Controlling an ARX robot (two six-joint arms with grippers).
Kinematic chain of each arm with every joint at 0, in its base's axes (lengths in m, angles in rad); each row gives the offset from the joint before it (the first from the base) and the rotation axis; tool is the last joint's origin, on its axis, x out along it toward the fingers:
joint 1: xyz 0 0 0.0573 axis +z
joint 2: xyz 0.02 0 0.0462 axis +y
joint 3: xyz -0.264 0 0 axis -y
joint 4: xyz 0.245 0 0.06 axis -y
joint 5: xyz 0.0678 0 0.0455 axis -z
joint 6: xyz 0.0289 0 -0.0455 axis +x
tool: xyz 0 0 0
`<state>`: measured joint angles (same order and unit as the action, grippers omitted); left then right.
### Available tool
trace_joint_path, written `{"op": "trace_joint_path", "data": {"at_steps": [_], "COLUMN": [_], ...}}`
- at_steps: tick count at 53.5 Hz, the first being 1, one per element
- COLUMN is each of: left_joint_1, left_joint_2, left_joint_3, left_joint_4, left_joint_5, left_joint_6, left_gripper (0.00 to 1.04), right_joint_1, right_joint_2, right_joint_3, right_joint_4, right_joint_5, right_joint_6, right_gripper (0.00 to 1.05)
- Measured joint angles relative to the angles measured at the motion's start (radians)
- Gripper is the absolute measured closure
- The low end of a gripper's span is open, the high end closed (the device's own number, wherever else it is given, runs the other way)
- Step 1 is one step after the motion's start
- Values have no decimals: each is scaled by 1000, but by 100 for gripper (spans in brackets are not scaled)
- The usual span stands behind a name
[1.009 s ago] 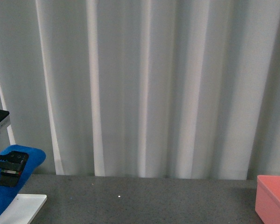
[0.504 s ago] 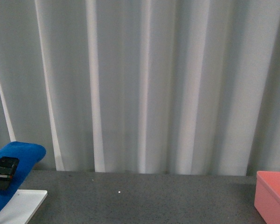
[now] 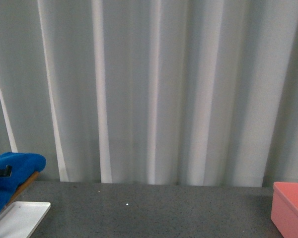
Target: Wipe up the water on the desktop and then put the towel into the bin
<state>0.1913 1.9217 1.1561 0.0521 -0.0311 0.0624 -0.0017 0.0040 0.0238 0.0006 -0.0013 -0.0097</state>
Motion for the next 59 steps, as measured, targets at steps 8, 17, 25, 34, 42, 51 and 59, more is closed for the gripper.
{"op": "trace_joint_path", "data": {"at_steps": [8,17,25,34,42,51,59], "left_joint_1": [-16,-51,-96,-173,-299,-473,-649], "left_joint_2": [-53,-151,-234,-337,-446,-497,-507], "left_joint_3": [-32,-54,-60,-114,-195,-245,-264], "left_joint_4": [-26,-47,-61,-42,11,63,133], "left_joint_5": [56,133,207,327,465,472,450], "left_joint_6": [-28,-50,-70,-96,-145,-201,-267], "left_gripper": [100,100,100,100,100,100,100], "right_joint_1": [0,0,0,0,0,0,0], "right_joint_2": [0,0,0,0,0,0,0], "right_joint_3": [0,0,0,0,0,0,0], "right_joint_4": [0,0,0,0,0,0,0], "right_joint_5": [0,0,0,0,0,0,0], "right_joint_6": [0,0,0,0,0,0,0], "right_gripper": [7,7,7,7,7,7,7]}}
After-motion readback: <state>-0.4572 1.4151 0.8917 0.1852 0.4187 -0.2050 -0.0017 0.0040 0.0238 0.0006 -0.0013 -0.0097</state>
